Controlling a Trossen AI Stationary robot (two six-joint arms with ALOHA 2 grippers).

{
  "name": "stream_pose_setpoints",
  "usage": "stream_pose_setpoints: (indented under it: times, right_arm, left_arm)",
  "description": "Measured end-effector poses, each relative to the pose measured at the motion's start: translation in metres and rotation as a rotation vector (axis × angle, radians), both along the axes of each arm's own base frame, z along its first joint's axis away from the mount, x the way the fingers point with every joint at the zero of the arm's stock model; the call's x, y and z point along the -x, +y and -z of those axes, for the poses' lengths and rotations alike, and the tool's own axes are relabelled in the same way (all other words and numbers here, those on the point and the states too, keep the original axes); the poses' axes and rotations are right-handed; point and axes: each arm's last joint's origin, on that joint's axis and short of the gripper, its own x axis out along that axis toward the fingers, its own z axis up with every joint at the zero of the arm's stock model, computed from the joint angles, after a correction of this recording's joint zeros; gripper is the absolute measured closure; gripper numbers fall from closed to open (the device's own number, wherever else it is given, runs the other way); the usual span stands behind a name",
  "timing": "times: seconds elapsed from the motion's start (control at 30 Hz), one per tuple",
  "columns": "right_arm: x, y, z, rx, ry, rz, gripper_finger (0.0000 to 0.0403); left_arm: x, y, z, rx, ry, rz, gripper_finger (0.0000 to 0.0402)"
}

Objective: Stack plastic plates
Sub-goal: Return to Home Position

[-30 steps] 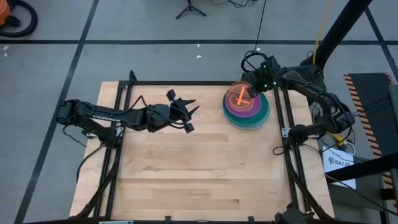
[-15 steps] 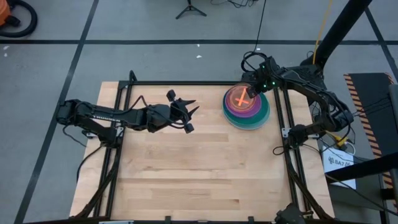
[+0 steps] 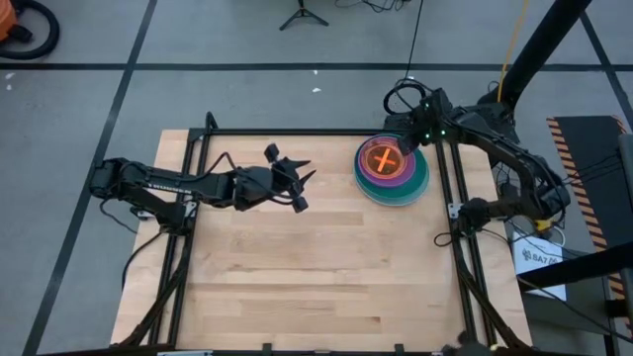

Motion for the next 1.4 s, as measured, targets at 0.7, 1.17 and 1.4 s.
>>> stream_pose_setpoints:
  times: [0.7, 1.17, 1.4]
  right_arm:
    - [0.019, 0.135, 0.077, 0.442, -0.683, -0.702, 0.0308]
    - [0.028, 0.155, 0.078, 0.595, -0.717, -0.839, 0.0322]
    - [0.031, 0.156, 0.080, 0.620, -0.677, -0.842, 0.0322]
  left_arm:
    - [0.055, -0.015, 0.029, 0.062, 0.205, 0.008, 0.0263]
    - [0.146, -0.011, 0.031, 0.084, -0.066, 0.088, 0.0263]
    - [0.173, -0.005, 0.045, 0.113, -0.169, 0.063, 0.0263]
